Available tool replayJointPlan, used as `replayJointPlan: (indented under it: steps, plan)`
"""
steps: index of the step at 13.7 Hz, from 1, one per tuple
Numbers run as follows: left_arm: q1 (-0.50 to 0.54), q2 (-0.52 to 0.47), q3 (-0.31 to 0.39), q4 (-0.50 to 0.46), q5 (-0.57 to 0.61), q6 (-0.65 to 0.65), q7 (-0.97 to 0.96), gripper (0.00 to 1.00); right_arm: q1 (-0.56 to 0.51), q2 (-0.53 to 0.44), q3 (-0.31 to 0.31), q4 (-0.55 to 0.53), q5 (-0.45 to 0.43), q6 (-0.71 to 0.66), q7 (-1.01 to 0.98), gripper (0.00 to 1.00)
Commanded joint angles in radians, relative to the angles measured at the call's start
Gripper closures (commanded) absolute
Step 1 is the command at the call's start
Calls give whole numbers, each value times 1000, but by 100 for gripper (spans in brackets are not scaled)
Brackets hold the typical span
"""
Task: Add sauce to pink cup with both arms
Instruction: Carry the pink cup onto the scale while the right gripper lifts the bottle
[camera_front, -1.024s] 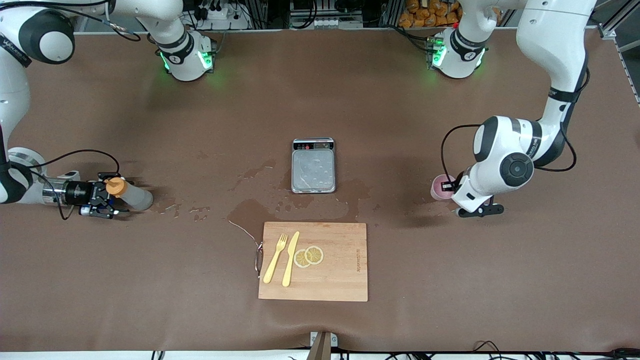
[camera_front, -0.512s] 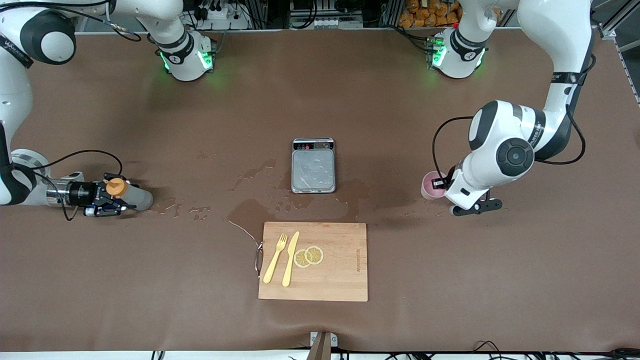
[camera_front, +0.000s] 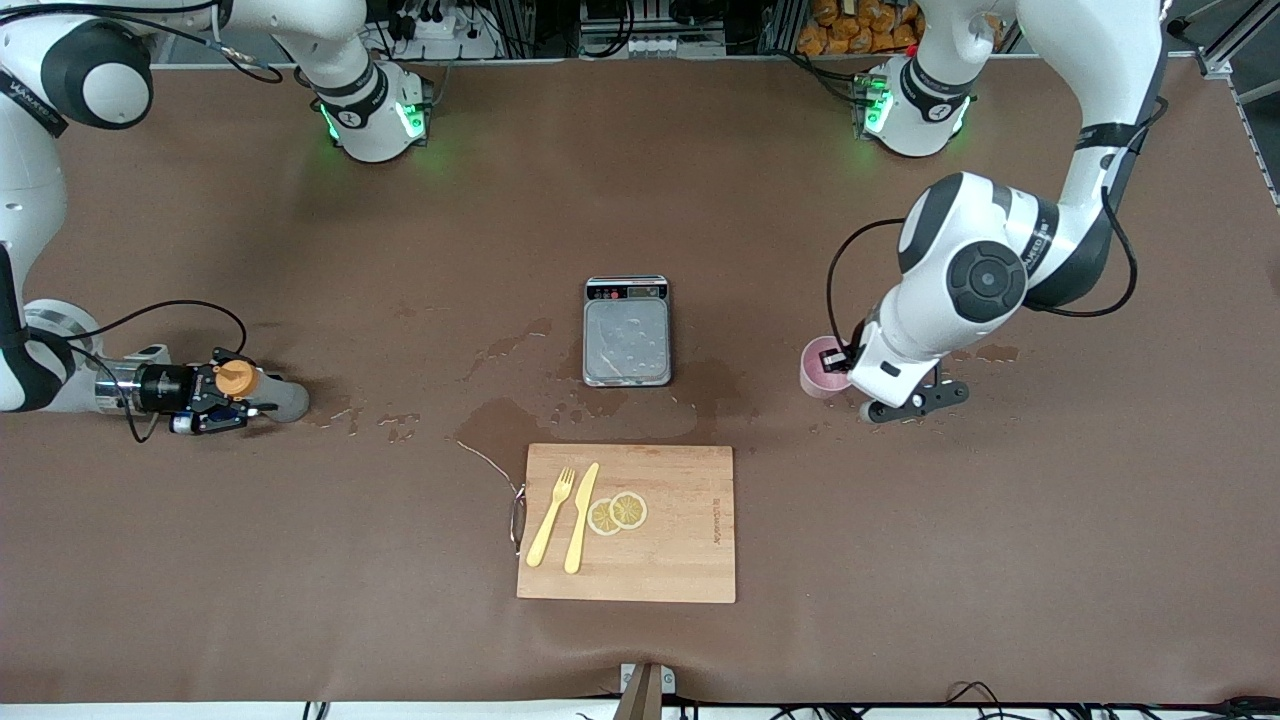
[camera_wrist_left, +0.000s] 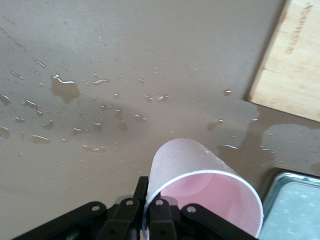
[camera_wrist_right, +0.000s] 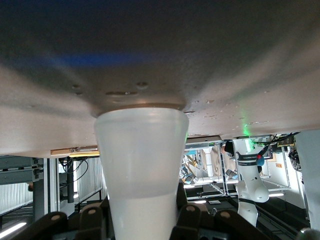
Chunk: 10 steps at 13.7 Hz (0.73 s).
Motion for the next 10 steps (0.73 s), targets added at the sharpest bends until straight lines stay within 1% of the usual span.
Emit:
replayJointPlan:
  steps: [1,3,7,10]
  plan:
    - [-5,10,-40,45,10,-26,-105,100,37,-12,-3,13,12,-1,36,54]
    - [-19,33,-60,72,10,-26,-173,100,59,-37,-7,18,5,2,85,54]
    - [-97,83,-61,141,11,-26,-294,100,88,-54,-11,39,-15,4,132,54]
    - [-141,93,-61,158,12,-26,-380,100,103,-70,-16,42,-28,7,139,54]
